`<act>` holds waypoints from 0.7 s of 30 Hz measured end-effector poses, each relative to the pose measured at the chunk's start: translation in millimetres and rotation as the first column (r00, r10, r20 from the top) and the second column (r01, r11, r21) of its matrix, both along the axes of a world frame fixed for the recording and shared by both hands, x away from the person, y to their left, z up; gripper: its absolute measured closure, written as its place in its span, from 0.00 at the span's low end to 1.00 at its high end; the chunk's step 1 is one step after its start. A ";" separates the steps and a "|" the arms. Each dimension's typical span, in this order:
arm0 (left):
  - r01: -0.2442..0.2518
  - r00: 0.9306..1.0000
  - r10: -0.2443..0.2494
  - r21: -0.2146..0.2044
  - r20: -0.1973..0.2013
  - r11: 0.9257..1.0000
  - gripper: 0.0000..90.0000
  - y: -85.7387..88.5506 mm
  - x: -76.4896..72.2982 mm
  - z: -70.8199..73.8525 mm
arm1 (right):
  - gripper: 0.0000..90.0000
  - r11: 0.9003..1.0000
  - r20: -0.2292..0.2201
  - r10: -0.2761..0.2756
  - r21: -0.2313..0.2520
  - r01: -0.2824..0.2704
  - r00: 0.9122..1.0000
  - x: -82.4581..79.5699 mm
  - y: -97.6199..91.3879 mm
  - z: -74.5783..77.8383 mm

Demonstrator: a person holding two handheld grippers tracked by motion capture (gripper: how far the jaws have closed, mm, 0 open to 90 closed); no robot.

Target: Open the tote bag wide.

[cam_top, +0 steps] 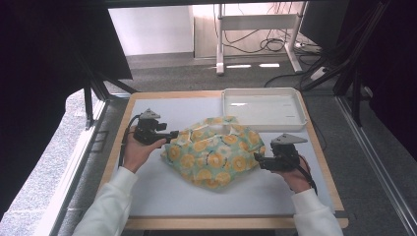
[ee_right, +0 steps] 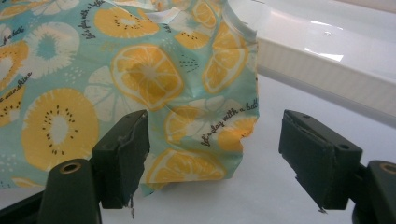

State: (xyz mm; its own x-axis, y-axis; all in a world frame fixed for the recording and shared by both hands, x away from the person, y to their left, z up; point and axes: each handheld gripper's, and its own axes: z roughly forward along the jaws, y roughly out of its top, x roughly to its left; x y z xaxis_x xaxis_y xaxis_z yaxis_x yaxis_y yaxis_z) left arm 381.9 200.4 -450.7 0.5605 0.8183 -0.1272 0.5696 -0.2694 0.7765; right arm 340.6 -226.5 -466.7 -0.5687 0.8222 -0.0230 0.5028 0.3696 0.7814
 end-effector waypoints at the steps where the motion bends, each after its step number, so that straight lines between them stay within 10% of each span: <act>1: 0.004 1.000 -0.004 0.001 -0.001 1.000 0.42 -1.7 3.2 -2.3 | 0.27 1.000 0.001 0.000 -0.001 0.000 1.000 -0.1 -0.1 -0.1; 21: 0.034 0.999 -0.032 0.079 -0.032 0.996 0.42 -19.8 39.4 -10.9 | 0.27 1.000 -0.009 0.001 -0.011 -0.001 1.000 1.2 0.1 -3.7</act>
